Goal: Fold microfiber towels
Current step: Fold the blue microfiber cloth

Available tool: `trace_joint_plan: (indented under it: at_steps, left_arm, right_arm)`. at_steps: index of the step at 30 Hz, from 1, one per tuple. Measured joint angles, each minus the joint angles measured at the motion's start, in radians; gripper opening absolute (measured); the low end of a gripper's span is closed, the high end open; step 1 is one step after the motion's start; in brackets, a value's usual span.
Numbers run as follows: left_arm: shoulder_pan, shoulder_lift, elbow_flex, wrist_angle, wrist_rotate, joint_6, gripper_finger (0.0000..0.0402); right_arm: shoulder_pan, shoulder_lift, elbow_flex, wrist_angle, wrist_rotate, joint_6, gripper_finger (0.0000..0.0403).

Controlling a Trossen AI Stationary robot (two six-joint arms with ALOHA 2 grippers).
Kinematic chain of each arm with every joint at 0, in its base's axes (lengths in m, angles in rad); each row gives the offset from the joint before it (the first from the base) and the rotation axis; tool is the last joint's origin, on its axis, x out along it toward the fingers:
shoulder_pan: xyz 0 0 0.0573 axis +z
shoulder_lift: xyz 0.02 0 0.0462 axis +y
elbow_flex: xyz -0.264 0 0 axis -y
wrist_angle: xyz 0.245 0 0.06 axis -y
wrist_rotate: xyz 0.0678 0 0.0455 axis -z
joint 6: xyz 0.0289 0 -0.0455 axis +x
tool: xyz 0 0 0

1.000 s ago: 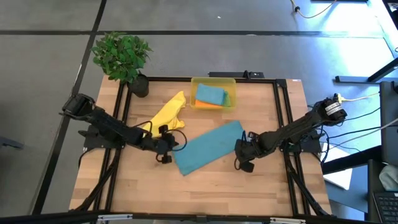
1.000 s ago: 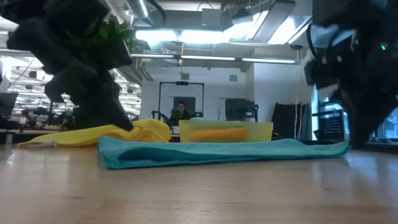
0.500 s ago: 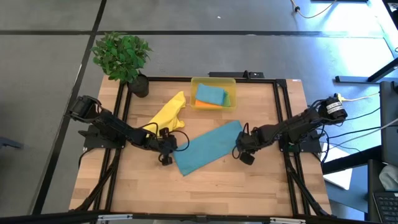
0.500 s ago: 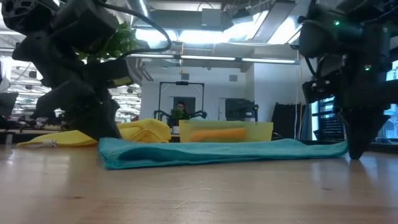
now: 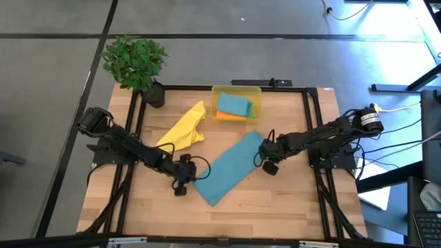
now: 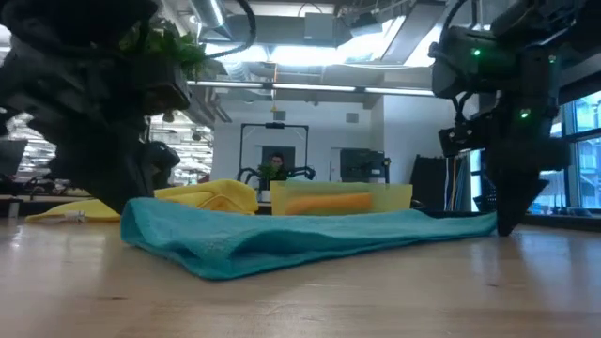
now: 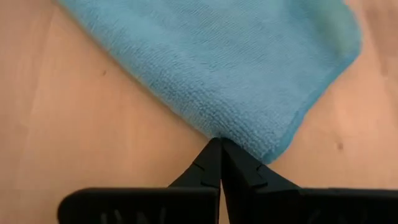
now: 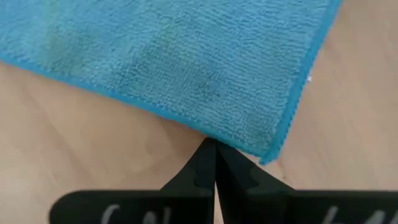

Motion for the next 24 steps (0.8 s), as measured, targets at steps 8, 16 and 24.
trace_joint_plan:
  at_steps: [8,16,24]
  left_arm:
    - [-0.043,0.012,0.033,0.005,0.003,0.001,0.0000]
    - [-0.046,0.136,0.109,0.035,0.048,0.058,0.0001]
    - [-0.046,0.173,0.204,-0.076,0.105,0.157,0.0002]
  right_arm:
    - [-0.022,0.003,0.062,0.009,0.172,0.007,0.0006]
    - [-0.105,0.002,0.085,0.018,0.236,-0.051,0.0006]
    - [-0.113,0.001,0.086,-0.082,0.061,-0.045,0.0006]
